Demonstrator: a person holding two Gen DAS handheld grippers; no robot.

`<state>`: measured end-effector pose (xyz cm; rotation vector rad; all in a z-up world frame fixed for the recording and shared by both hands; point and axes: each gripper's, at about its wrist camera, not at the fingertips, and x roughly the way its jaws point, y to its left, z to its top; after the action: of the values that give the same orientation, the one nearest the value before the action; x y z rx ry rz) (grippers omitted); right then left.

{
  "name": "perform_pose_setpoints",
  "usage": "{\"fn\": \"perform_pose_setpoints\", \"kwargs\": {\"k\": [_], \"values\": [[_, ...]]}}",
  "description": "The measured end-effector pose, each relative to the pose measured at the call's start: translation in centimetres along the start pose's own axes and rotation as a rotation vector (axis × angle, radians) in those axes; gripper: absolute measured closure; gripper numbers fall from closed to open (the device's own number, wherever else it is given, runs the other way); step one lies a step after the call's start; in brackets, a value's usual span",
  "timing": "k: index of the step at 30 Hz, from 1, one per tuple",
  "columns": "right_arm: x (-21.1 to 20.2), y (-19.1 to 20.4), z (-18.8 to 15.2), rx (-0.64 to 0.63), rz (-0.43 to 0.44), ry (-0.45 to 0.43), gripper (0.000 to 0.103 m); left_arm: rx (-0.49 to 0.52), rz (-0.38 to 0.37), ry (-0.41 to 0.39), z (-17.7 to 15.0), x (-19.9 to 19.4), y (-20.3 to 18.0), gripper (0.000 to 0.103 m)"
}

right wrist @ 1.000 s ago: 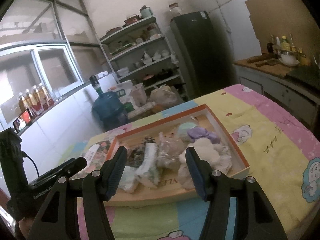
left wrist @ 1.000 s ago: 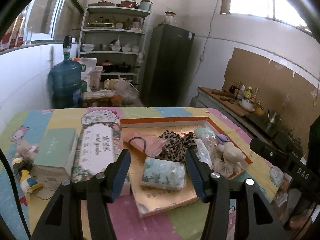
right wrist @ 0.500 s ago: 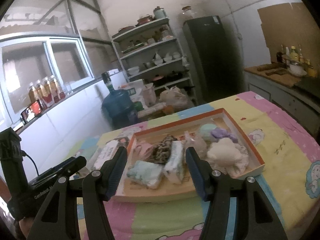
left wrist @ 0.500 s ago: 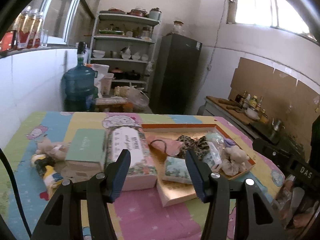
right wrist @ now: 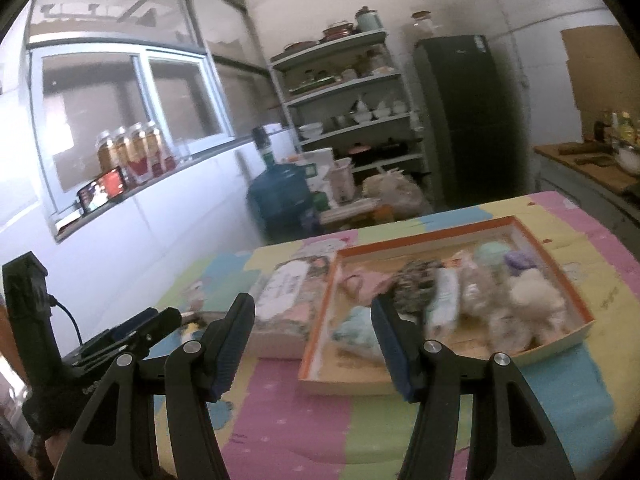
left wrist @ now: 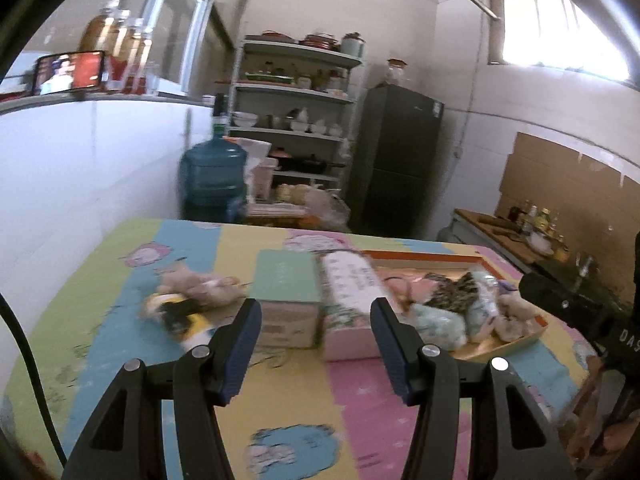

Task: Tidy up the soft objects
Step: 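Move both open grippers back toward the remaining plush toys on the mat, then grasp yellow penguin plush with right gripper while left gripper grasps tiara teddy bear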

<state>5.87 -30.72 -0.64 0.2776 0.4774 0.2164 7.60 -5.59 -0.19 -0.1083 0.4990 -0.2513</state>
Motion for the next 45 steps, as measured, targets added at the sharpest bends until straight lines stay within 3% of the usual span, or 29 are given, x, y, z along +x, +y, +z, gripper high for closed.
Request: {"fn": "perform_pose_setpoints", "kwargs": {"k": [25,34,37,45], "values": [[8.4,11.6,-3.5,-0.085,0.187,0.191,0.04,-0.056,0.135,-0.001,-3.1,-3.6,12.0,0.046],[15.0,17.3,-3.4,-0.185,0.281,0.3,0.04,-0.1,0.175,-0.006,-3.6,-3.8,15.7,0.046],[17.4,19.0,-3.4,-0.236,0.286,0.333,0.04,-0.117,0.179,-0.008,-3.8,-3.8,16.7,0.046],[23.4,21.2,-4.4,-0.354,0.194,0.416,0.041,-0.131,0.185,0.009,-4.5,-3.6,18.6,0.046]]}}
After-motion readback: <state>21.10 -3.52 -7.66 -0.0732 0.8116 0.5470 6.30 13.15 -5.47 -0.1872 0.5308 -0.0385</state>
